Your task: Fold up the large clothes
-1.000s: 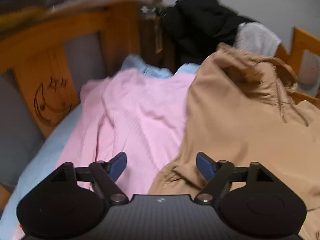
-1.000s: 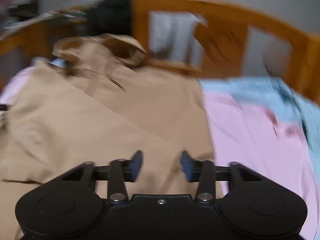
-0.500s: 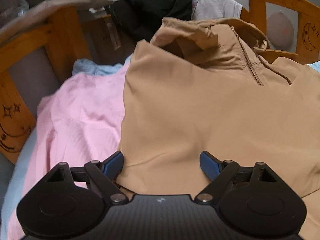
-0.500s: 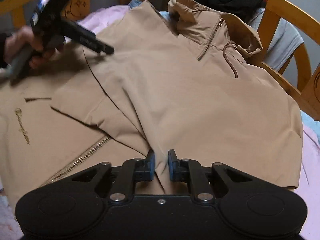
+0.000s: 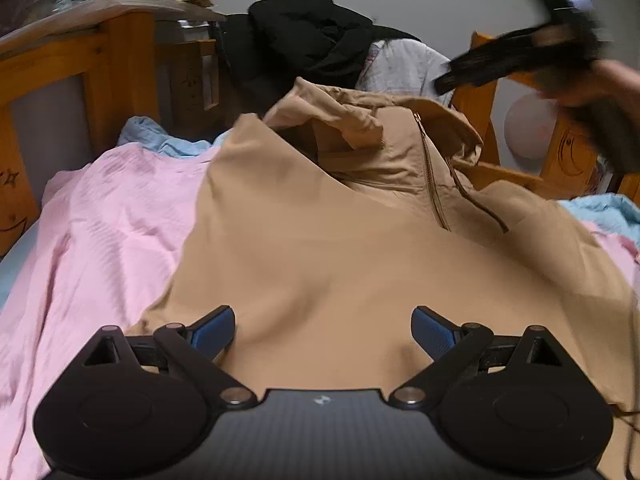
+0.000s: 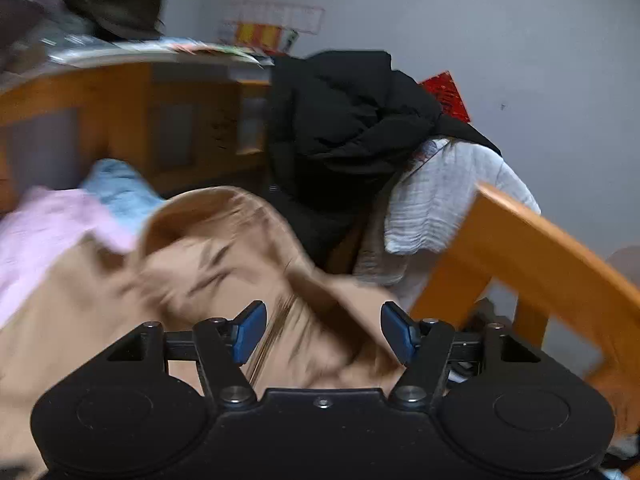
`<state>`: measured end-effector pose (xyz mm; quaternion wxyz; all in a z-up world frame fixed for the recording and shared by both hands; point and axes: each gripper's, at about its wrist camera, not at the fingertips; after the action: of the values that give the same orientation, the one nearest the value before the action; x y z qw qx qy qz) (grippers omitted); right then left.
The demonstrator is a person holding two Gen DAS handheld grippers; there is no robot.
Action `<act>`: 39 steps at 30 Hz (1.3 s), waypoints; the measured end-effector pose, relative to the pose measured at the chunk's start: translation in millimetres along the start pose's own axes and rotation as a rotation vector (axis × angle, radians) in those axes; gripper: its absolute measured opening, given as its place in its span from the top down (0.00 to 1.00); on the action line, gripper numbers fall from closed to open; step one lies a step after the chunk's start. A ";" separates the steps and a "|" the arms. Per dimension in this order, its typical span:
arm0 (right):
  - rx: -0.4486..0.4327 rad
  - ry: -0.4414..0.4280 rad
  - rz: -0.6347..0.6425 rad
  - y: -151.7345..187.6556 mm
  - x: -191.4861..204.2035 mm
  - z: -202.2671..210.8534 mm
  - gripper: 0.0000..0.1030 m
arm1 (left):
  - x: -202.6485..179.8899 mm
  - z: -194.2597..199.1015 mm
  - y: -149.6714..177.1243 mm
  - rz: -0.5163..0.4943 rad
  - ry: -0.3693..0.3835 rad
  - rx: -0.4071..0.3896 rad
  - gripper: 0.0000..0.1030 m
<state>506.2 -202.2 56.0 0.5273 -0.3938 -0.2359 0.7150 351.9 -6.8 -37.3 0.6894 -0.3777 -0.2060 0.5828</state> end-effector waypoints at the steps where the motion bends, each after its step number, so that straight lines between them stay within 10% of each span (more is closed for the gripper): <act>1: 0.017 0.021 -0.003 -8.4 2.6 -17.7 0.36 | 3.5 3.3 0.1 0.015 0.002 -0.003 0.05; 10: 0.201 0.049 0.011 -38.2 26.8 -104.2 0.42 | 35.5 19.8 1.5 0.118 -0.002 -0.002 0.05; 12: 0.221 0.073 0.030 -36.5 31.7 -110.4 0.81 | 36.2 21.8 0.3 0.118 -0.003 -0.007 0.05; 14: 0.163 0.100 -0.003 -35.3 33.4 -96.3 0.95 | 35.4 26.3 -1.8 0.116 0.002 -0.026 0.05; 23: -0.309 0.214 0.176 40.1 42.9 52.4 0.97 | 37.2 54.3 -19.5 0.146 0.085 -0.184 0.05; 31: -0.315 0.174 0.317 166.0 64.1 128.7 0.97 | 41.6 60.0 -38.1 0.180 0.144 -0.212 0.05; 39: -0.291 0.121 0.372 202.8 82.5 143.7 0.97 | 12.1 29.4 -79.1 0.007 0.124 -0.228 0.05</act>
<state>263.2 -180.9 -39.4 0.3373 -0.5445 -0.2275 0.7335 384.7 10.2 39.6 0.6513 -0.4897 -0.2266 0.5335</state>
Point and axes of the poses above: each gripper's, at about its wrist camera, not at the fingertips, and z roughly against the way its jaws point, x to its left, y to its underside, and after that the axes turned 6 degrees about y, right-handed
